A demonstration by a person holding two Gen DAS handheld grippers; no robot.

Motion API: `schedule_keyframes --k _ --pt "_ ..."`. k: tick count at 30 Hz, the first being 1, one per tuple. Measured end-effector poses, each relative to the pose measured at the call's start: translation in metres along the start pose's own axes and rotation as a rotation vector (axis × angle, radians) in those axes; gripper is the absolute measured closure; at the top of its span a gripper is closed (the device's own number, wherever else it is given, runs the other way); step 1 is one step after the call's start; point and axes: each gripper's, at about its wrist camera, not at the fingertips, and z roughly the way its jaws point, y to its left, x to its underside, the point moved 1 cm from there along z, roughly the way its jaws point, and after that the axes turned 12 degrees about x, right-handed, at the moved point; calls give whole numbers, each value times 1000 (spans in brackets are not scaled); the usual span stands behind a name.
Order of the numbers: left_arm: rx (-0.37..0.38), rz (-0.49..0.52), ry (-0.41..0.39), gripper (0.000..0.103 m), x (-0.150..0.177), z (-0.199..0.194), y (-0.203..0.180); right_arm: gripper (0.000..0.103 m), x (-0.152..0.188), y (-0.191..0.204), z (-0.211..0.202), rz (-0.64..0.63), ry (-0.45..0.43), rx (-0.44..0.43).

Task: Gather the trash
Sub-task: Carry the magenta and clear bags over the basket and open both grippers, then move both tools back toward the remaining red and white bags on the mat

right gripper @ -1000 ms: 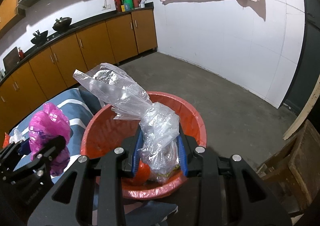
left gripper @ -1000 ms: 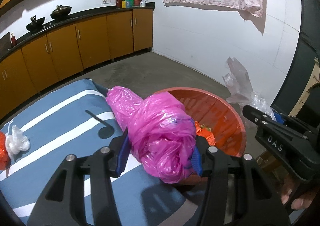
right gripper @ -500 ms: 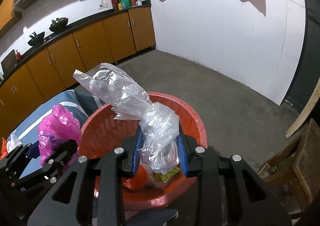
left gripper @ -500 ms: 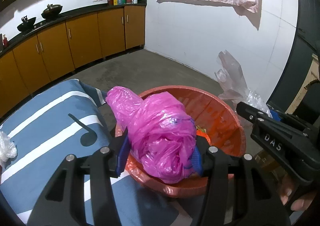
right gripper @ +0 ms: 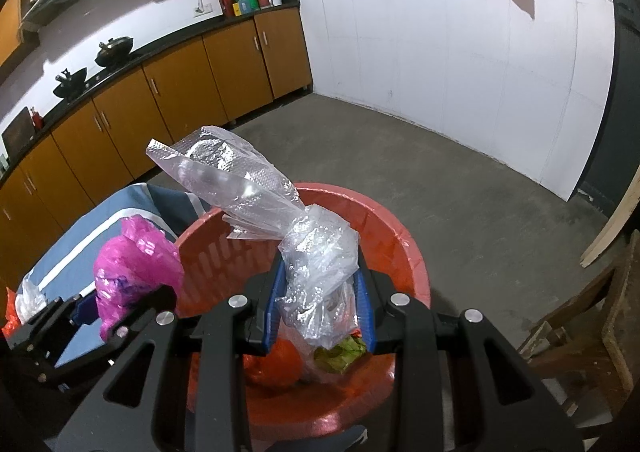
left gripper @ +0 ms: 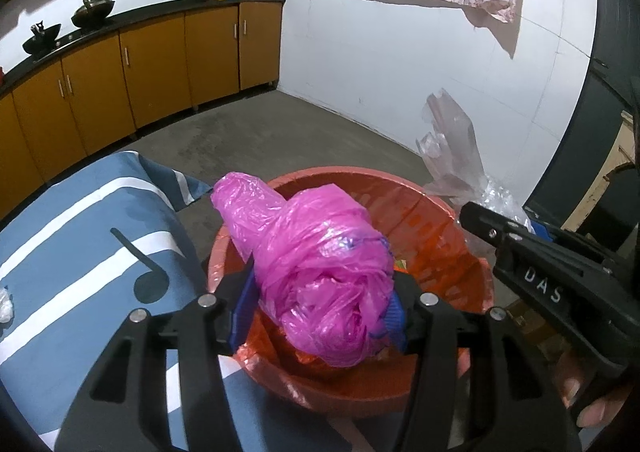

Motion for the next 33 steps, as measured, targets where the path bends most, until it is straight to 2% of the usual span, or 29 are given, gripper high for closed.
schedule_keyframes --k 2,4,6,12,16,20,21,23,25,27,33 --pt "8 1 4 46 0 3 1 69 -2 -1 1 8 -7 -7" --pt "12 -1 7 44 0 4 3 57 -3 -2 1 13 -10 -17" --pt "11 -8 10 41 1 6 5 51 -4 -3 1 19 -14 -20" --pt "12 -45 13 33 5 4 18 48 -2 -4 2 30 -5 -14" --pt "20 -58 11 32 6 1 20 48 1 -5 -1 26 -7 0" --pt "-1 -66 -5 28 8 -8 24 48 2 -6 -5 20 -11 13" --pt "-18 -68 -19 24 9 -15 27 47 3 -5 -7 12 -16 17" --pt "-55 -68 -44 18 11 -29 33 37 4 -3 -11 -4 -34 27" --pt "-103 -70 -65 14 16 -45 42 23 6 2 -17 -23 -54 30" --pt "-159 -75 -77 10 22 -61 51 16 10 14 -23 -49 -73 22" --pt "-349 -122 -123 6 58 -127 99 13 25 66 -38 -148 -95 -65"
